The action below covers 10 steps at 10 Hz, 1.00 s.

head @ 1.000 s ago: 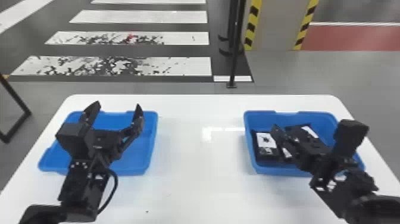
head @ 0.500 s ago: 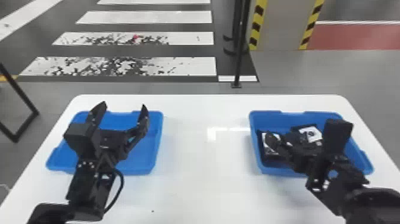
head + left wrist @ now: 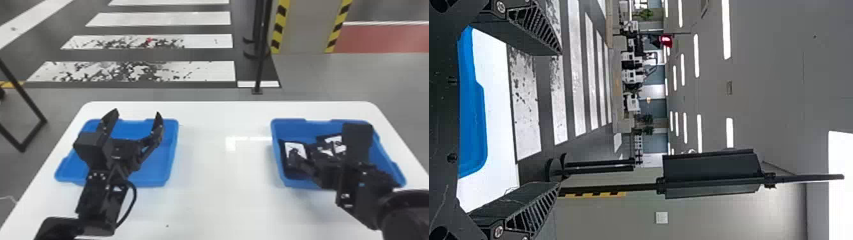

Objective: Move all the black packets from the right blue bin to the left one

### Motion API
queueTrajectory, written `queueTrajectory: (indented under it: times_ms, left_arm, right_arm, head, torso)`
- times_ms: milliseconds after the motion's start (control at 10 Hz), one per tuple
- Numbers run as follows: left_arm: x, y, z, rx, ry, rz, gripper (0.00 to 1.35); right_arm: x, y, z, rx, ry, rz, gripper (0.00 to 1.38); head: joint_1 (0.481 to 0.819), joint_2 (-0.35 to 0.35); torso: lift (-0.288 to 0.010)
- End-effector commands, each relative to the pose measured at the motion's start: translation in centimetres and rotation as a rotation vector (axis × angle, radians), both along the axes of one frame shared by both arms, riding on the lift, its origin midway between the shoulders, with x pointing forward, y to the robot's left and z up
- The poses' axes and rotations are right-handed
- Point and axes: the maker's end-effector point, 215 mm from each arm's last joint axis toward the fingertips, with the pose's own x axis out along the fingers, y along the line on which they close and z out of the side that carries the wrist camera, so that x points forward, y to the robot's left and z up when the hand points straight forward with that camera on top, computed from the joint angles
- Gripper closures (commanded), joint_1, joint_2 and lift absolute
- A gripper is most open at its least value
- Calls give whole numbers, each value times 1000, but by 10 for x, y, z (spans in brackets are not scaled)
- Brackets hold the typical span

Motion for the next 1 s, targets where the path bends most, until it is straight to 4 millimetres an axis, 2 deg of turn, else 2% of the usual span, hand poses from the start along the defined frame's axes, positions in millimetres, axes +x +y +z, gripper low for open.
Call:
queueTrajectory:
  times_ms: [0, 400, 700, 800, 900]
  left_arm:
    - [0, 0, 1, 1, -2, 0, 94]
    - [0, 0, 1, 1, -2, 0, 94]
    - [1, -2, 4, 0, -9, -4, 94]
    - [1, -2, 4, 0, -9, -4, 94]
    - [1, -2, 3, 0, -7, -4, 94]
  right_arm:
    - [3, -4, -4, -12, 16, -5, 513]
    - [8, -11, -21, -17, 69, -18, 513]
    - [9, -10, -24, -21, 84, -11, 530]
    - [5, -9, -28, -34, 107, -5, 648]
    - [-2, -7, -35, -37, 152, -1, 702]
  head:
    - [695, 40]
    - [695, 29]
    - [695, 25]
    - [695, 25]
    - [695, 26]
  torso:
    - [-140]
    - [-140]
    - [-140]
    - [-140]
    - [-140]
